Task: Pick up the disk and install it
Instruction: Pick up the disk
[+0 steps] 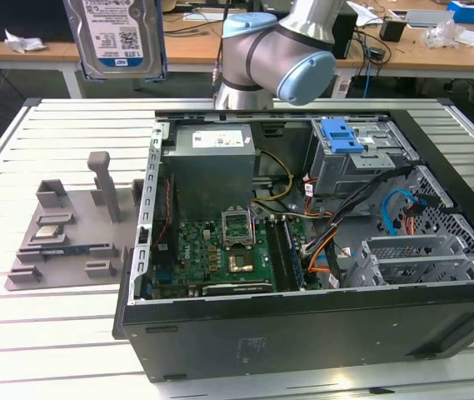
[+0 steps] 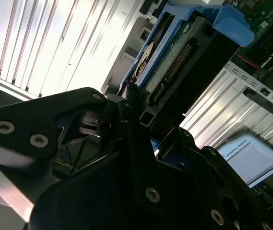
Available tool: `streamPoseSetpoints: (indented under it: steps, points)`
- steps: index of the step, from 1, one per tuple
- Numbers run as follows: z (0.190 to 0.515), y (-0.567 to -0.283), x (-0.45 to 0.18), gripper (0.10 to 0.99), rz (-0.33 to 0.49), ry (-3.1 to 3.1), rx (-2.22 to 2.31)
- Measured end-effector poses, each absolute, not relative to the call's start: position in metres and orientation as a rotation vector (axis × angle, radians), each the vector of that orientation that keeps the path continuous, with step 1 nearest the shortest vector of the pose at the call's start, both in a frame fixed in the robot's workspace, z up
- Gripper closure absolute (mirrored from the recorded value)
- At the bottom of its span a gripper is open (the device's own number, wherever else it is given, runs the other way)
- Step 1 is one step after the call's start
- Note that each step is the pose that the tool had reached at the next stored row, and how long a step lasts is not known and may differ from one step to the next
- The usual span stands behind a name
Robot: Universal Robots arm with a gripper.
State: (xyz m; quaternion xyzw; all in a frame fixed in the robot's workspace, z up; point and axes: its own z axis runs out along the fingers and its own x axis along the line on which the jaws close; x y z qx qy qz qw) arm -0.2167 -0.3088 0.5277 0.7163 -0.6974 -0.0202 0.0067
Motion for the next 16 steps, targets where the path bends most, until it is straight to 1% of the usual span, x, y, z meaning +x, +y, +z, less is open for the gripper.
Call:
streamPoseSetpoints:
  steps: [16]
  points:
    - [0.528,-0.309,-0.156,0.718,-0.063,-2.182,2.241]
